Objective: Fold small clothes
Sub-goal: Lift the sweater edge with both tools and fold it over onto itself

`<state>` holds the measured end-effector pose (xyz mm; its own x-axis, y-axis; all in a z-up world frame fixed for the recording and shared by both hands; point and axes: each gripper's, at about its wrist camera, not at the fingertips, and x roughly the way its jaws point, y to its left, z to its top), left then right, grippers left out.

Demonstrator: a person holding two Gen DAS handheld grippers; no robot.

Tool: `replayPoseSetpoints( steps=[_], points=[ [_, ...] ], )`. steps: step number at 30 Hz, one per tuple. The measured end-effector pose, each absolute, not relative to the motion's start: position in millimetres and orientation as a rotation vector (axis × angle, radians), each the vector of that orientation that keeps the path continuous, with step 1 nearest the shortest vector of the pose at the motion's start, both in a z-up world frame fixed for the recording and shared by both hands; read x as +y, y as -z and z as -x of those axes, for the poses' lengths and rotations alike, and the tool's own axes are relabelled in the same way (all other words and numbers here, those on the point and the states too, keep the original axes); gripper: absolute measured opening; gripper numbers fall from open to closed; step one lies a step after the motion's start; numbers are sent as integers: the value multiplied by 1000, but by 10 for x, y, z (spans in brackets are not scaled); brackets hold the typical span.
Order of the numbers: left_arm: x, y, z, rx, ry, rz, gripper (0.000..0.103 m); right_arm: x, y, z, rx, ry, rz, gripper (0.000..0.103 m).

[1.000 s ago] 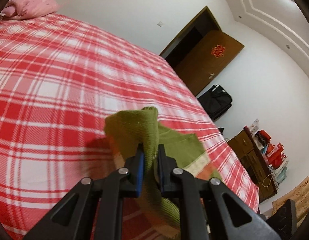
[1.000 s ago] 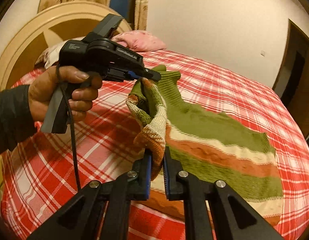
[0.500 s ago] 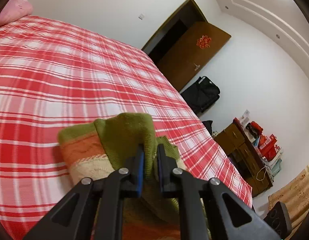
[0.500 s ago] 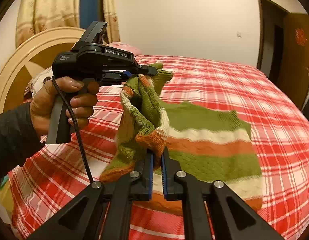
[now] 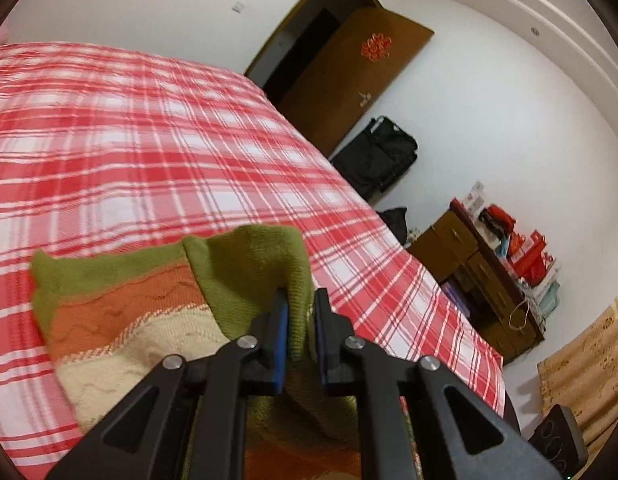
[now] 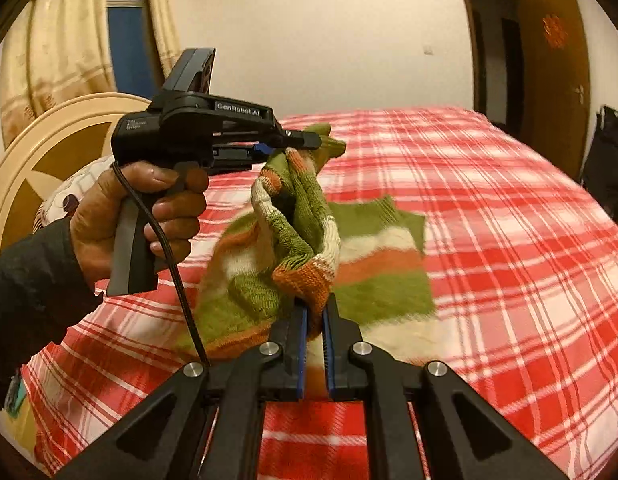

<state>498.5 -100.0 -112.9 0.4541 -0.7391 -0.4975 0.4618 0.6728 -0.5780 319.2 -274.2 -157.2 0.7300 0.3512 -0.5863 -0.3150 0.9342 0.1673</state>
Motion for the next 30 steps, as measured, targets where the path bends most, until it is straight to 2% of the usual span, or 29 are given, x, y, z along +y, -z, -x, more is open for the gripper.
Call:
replayPoseSetpoints(
  steps=[7,13,15,16,17,18,19,20,21,25,30],
  points=[
    [-1455,1379,-4979,854,776,300,12,-3087,1822,-3181,732,-324,-141,6],
    [-1703,1382,-4918,840,753,201,15,-3282,2065,-3298,805,-309,-216,6],
    [-1687,1291,-4835,814,753,188,21,-3337,2113,-3310,815,-304,-237,6],
    [-1656,1240,-4770,802,759,179,30,-3359,2124,-3313,819,-300,-241,6],
    [-1640,1209,-4731,788,760,169,43,-3390,2127,-3308,819,-297,-251,11],
    [-1592,1169,-4658,769,751,151,50,-3439,2126,-3298,820,-278,-263,16],
    [-1528,1145,-4584,754,733,129,61,-3472,2115,-3280,818,-256,-265,31],
    [-1447,1141,-4504,741,725,114,63,-3520,2097,-3258,804,-234,-266,43],
    [-1371,1148,-4432,736,717,105,63,-3578,2060,-3222,781,-206,-270,45],
    [-1023,1277,-4088,731,651,69,63,-3546,1778,-3179,676,-194,-233,45],
    [-865,1512,-3859,735,589,23,66,-3034,1491,-3547,646,-440,-209,45]
  ],
)
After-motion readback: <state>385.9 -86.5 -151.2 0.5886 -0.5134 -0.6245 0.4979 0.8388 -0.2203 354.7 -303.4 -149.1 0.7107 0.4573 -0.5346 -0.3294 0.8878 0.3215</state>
